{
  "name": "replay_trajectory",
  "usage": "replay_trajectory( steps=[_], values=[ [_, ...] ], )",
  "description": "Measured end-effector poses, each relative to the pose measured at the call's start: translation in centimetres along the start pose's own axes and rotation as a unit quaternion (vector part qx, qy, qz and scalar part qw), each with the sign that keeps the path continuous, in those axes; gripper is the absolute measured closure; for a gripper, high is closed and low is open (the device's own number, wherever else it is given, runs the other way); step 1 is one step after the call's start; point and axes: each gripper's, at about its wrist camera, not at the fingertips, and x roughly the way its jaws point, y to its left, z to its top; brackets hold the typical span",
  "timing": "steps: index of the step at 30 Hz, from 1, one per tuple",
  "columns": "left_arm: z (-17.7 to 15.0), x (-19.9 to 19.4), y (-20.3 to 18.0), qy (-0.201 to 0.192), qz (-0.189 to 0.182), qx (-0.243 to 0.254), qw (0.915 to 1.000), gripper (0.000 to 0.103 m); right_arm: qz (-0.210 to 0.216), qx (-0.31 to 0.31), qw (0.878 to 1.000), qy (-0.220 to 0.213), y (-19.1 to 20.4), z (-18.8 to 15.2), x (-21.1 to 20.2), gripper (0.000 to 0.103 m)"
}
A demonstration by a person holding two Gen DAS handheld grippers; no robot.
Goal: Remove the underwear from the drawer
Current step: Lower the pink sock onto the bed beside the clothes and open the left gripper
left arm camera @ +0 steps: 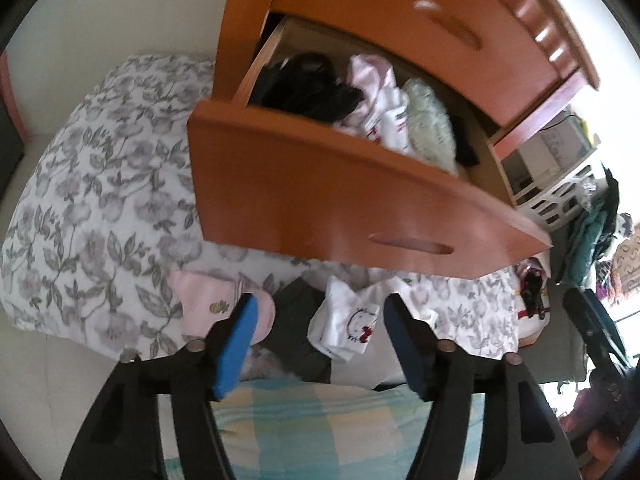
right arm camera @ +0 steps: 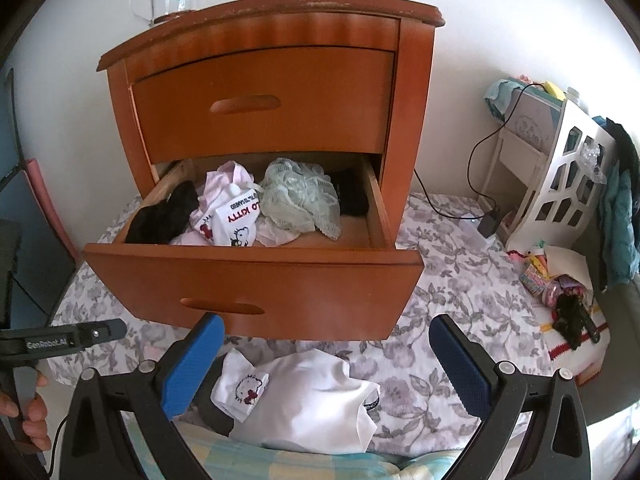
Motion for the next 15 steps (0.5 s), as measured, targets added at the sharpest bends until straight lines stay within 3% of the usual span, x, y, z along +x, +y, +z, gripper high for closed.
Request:
replay_trajectory(
  steps=[3,6,11,15],
  values=[
    [-0.3,1.2,0.3,0.019,0.011,-0.002,0.9998,0.032,0.000,-0.001,1.000,0.002,0.1,-0.1,0.2,0.000],
    [-0.5,2.1,0.5,0.026,0.023,0.000,0.9994,0.015,0.000,-0.001,1.000,0.005,0.1,-0.1,0.5,0.000],
    [-0.6,2.5,0.6,0.017,0.027,0.002,0.9995,0.012,-0.001,0.000,1.000,0.008,0.0,-0.1,0.8,0.000],
    [-0.2,1.6,0.1,-0.013,0.023,0.018,0.9995,0.003,-0.002,0.002,1.000,0.007,-0.2,0.0,1.0,0.000]
  ],
)
